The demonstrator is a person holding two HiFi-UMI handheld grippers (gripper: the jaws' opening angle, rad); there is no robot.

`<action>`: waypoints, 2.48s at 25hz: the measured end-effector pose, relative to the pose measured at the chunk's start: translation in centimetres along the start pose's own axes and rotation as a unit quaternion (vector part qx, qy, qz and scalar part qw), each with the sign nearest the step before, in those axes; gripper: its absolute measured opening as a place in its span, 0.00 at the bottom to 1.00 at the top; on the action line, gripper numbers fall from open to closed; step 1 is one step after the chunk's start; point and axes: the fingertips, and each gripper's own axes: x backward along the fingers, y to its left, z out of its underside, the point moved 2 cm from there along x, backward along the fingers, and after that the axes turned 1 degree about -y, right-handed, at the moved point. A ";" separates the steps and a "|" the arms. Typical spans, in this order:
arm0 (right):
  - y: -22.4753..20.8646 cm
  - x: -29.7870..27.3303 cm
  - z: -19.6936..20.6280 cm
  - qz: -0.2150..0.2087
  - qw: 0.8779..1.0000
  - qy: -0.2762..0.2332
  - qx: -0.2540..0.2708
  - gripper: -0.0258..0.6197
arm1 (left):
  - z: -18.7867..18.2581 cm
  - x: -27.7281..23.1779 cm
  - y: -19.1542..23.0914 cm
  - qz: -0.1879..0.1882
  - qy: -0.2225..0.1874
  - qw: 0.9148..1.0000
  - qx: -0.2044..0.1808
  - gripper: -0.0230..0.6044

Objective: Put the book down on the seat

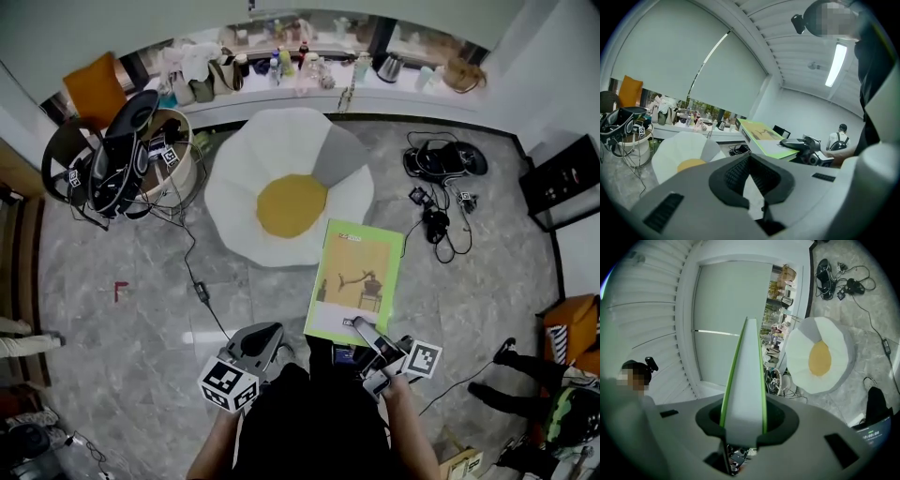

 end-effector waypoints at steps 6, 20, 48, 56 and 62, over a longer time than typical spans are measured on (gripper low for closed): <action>-0.5 -2.5 -3.7 -0.008 0.999 0.033 0.007 0.26 | -3.0 -4.2 1.1 -0.004 -0.006 1.000 0.000 0.06; -2.8 -5.3 -12.7 -0.020 0.996 0.092 -0.005 0.27 | -6.5 -13.3 0.4 -0.035 -0.016 0.999 0.029 0.06; -4.1 -17.0 -13.4 0.006 0.996 0.086 -0.024 0.27 | -11.6 -16.4 12.7 0.002 0.002 1.000 0.013 0.06; -5.4 -21.0 -12.7 0.021 0.997 0.067 -0.019 0.27 | -12.5 -16.6 17.6 0.044 0.013 0.999 0.005 0.06; -7.4 -21.8 -13.0 0.045 0.996 0.071 -0.031 0.27 | -11.3 -17.1 20.6 0.039 0.033 0.998 0.022 0.06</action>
